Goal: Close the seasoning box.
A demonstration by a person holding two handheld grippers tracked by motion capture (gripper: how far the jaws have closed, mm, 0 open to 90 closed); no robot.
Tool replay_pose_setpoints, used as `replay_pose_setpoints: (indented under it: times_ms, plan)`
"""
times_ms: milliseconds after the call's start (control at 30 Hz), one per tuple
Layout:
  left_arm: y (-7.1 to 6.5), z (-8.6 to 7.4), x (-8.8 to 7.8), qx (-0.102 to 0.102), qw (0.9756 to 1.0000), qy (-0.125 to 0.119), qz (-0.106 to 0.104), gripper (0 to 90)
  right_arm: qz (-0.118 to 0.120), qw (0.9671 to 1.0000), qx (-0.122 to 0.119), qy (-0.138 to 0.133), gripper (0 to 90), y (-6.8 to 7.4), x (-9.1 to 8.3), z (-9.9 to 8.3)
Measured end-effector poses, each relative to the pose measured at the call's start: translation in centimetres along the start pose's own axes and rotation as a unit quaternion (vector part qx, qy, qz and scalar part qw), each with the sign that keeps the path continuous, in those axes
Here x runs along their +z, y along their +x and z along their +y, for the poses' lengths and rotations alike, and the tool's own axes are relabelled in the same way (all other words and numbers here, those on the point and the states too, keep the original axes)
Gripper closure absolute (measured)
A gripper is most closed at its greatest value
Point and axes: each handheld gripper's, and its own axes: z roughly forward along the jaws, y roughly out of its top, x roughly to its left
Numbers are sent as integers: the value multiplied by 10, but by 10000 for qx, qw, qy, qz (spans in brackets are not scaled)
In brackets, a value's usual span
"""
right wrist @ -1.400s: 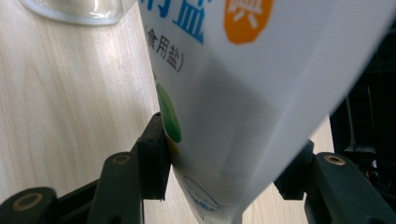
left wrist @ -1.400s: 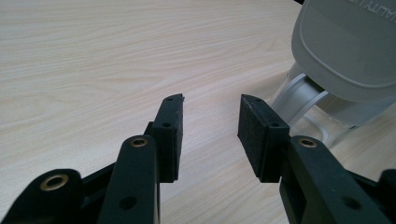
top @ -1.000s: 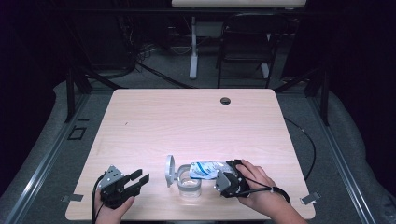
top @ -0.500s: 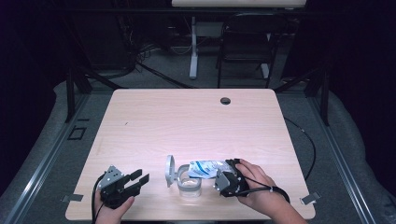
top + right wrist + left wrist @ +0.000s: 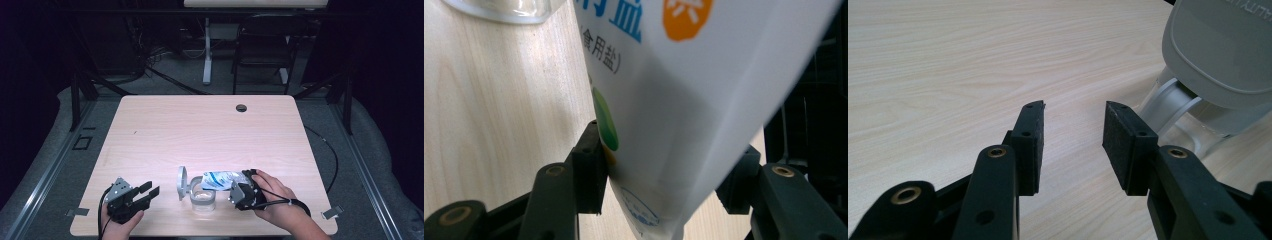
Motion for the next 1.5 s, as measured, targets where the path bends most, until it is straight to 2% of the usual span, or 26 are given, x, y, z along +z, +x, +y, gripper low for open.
replay_pose_setpoints:
  times_ms: [200,400,567,800,933,1133,1333,1367,1500]
  plan:
    - [0,0,0,7,10000,13,13,607,-47,10000,-24,31,477,-2,0,1]
    - [0,0,0,4,10000,12,12,606,-95,9998,-150,75,477,-1,1,2]
    - [0,-1,1,9,10000,-7,14,606,-161,9990,-391,108,477,0,2,3]
    - [0,-1,0,14,10000,13,2,606,-216,9982,-509,220,477,2,2,3]
    - [0,-1,1,-6,10000,36,9,606,-296,9967,-694,298,477,2,1,6]
    - [0,-1,1,1,10000,36,3,606,-308,9964,-718,341,478,4,1,7]
    - [1,-1,-1,3,10000,79,0,606,-306,9951,-768,539,477,3,2,8]
    - [1,0,-1,7,10000,81,3,606,-267,9960,-701,481,478,3,3,8]
    - [2,-1,0,9,10000,79,-2,606,-310,9948,-791,564,478,2,2,9]
